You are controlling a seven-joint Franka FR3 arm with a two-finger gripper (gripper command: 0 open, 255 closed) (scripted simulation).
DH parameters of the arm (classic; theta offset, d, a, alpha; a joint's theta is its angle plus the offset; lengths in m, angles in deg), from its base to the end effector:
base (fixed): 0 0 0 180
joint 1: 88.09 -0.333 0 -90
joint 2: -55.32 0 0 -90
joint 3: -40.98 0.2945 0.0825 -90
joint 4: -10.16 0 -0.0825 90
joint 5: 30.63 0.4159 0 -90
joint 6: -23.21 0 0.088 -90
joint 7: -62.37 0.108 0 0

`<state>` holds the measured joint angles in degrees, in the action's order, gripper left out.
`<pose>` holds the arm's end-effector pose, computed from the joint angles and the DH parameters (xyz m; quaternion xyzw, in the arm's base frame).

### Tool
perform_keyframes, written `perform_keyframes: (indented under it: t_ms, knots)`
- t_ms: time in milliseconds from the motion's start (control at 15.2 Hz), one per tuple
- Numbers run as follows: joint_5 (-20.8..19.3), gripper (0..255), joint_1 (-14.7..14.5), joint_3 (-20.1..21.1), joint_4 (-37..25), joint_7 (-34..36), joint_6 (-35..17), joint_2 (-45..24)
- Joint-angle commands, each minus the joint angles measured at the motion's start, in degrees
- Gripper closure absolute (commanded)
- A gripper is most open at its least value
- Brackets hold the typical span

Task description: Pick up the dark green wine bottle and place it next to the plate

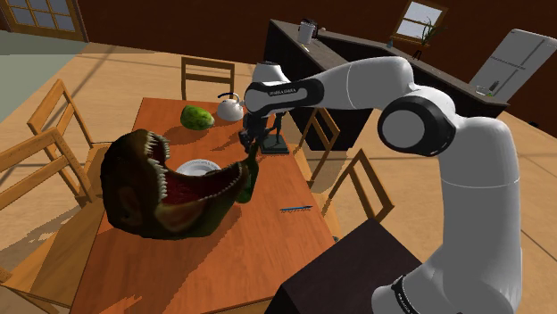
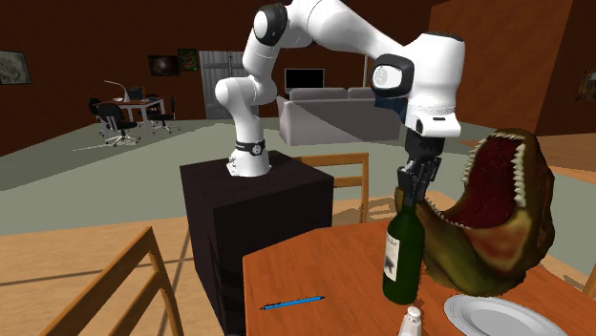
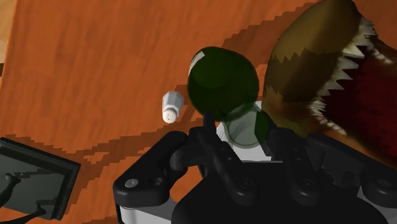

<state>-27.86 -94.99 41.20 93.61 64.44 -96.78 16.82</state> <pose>0.7229 0.0923 0.2511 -0.9991 -0.0312 0.0188 0.0205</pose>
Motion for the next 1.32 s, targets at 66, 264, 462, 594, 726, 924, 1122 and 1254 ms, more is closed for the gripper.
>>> perform_keyframes:
  t_ms: [66,264,462,594,726,924,1122,1254]
  knots:
    - [0.0,255,0.0,0.0,0.4,0.0,-1.6,-1.1]
    - [0.1,255,0.0,0.0,0.7,-0.1,-3.2,-2.5]
    - [0.1,255,0.0,0.0,0.7,-0.1,-3.2,-2.5]
    - [0.1,255,0.0,0.0,0.7,-0.1,-3.2,-2.5]
    - [0.1,255,0.0,0.0,0.7,-0.1,-3.2,-2.5]
    - [0.1,0,0.0,0.0,0.7,-0.1,-3.2,-2.5]
    - [0.1,0,0.0,0.0,0.7,-0.1,-3.2,-2.5]
    - [0.0,0,0.0,0.0,0.3,-0.1,-1.9,-1.5]
